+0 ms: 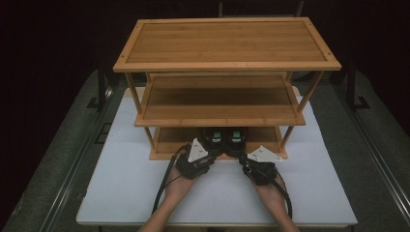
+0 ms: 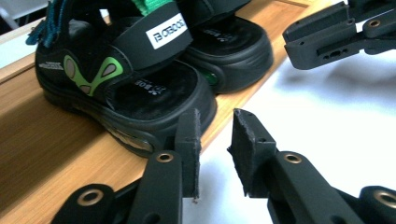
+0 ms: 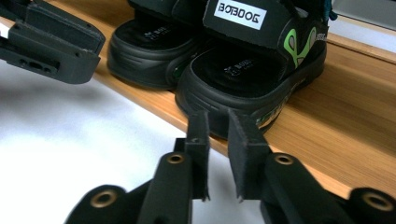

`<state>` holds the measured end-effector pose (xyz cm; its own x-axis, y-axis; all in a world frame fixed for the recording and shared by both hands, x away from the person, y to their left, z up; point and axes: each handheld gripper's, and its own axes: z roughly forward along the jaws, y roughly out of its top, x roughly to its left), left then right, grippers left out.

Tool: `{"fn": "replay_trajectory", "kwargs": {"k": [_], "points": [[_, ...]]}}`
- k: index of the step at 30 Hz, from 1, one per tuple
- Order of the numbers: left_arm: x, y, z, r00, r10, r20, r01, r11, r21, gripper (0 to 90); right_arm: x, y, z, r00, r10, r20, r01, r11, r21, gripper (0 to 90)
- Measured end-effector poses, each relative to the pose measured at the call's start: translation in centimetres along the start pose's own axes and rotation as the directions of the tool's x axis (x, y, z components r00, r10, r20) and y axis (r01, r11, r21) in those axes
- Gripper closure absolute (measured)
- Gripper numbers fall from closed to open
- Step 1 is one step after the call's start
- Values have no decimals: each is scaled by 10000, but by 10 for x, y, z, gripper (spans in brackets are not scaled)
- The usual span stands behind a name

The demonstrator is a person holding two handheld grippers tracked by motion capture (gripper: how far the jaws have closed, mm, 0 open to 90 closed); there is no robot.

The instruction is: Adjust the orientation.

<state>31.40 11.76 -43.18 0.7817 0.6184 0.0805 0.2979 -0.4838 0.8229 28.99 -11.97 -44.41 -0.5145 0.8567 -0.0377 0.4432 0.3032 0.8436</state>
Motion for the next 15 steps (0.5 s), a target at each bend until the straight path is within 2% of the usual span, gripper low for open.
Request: {"fn": "replay_trajectory", "kwargs": {"k": [6,15], "points": [[-1,0,-7,9996,-56,268,59,9999,-104,662,-7,-2,-11,9983,41,-583,-48,9999,-113,680],[0,-2,-18,9978,-176,645,194,9994,-271,582,-19,-10,-20,9915,310,-1262,-304,9995,66,577]]}}
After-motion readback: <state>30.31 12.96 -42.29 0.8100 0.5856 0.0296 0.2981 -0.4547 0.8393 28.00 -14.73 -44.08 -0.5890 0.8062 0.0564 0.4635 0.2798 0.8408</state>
